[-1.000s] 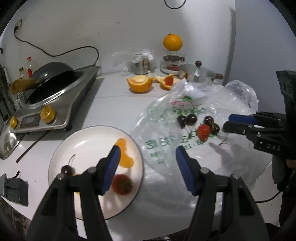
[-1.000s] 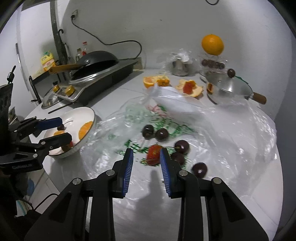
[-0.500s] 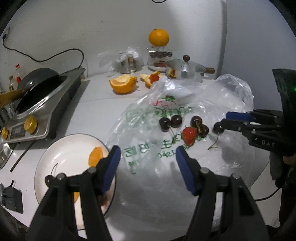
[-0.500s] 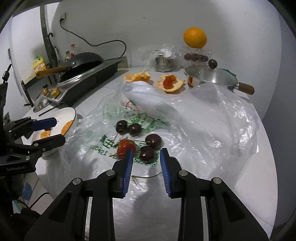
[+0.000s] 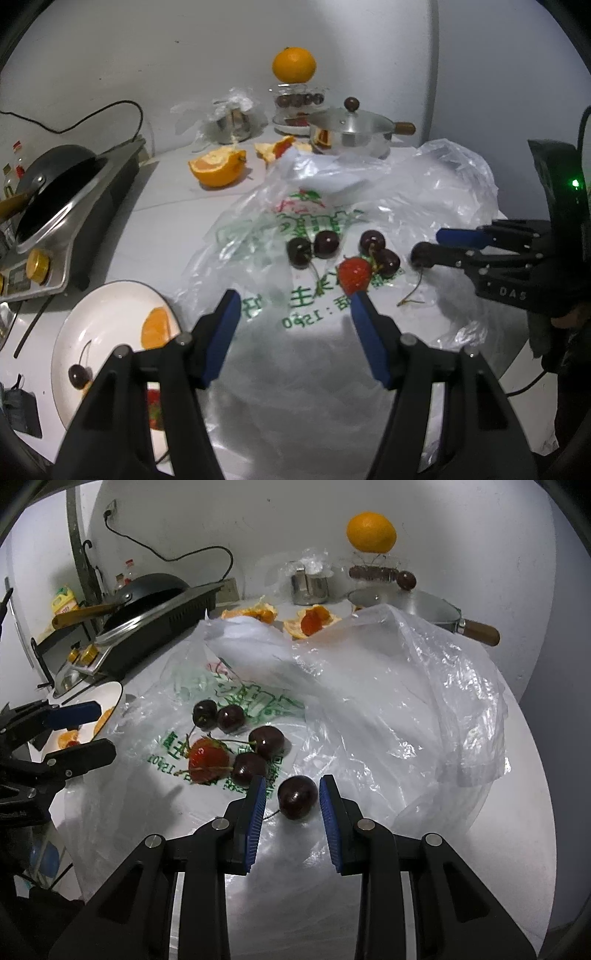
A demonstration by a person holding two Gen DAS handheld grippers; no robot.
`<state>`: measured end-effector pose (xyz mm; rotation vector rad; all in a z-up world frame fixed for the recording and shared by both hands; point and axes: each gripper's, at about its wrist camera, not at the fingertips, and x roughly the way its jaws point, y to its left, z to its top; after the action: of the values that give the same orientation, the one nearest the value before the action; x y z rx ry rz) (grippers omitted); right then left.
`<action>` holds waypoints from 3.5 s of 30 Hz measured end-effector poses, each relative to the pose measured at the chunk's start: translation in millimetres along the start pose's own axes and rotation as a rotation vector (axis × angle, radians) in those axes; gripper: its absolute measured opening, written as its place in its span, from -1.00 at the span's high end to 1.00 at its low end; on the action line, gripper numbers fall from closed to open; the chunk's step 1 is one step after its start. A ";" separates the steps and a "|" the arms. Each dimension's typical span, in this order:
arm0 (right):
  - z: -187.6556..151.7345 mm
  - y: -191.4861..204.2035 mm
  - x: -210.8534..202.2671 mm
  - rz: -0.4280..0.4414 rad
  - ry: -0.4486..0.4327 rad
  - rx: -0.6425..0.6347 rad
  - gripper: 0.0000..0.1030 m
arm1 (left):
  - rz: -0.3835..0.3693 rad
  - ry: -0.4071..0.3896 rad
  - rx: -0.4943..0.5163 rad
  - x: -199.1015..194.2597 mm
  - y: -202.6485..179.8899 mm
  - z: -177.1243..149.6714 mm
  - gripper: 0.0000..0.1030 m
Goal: Organize fruits
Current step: 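Grasp a dark cherry on the bag with the right tool, then grasp another dark cherry with the left tool while the right tool holds its cherry, then carry both cherries in the two tools over the white plate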
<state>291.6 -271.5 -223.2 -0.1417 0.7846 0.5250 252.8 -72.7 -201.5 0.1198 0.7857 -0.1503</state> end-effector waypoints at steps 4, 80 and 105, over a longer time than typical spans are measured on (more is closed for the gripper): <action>-2.2 -1.4 6.9 0.004 0.016 -0.012 0.39 | -0.003 0.010 0.019 7.6 -7.9 3.3 -0.23; 24.5 9.5 -7.3 -0.007 -0.062 -0.041 0.48 | -0.125 0.005 0.177 52.0 0.8 36.9 0.51; 36.3 82.1 -39.5 0.009 -0.106 -0.139 0.48 | -0.140 -0.084 0.099 -28.5 36.8 2.8 0.51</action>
<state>250.4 -205.1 -163.9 -0.2375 0.6455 0.5911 241.5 -34.5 -177.4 0.1507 0.7030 -0.3253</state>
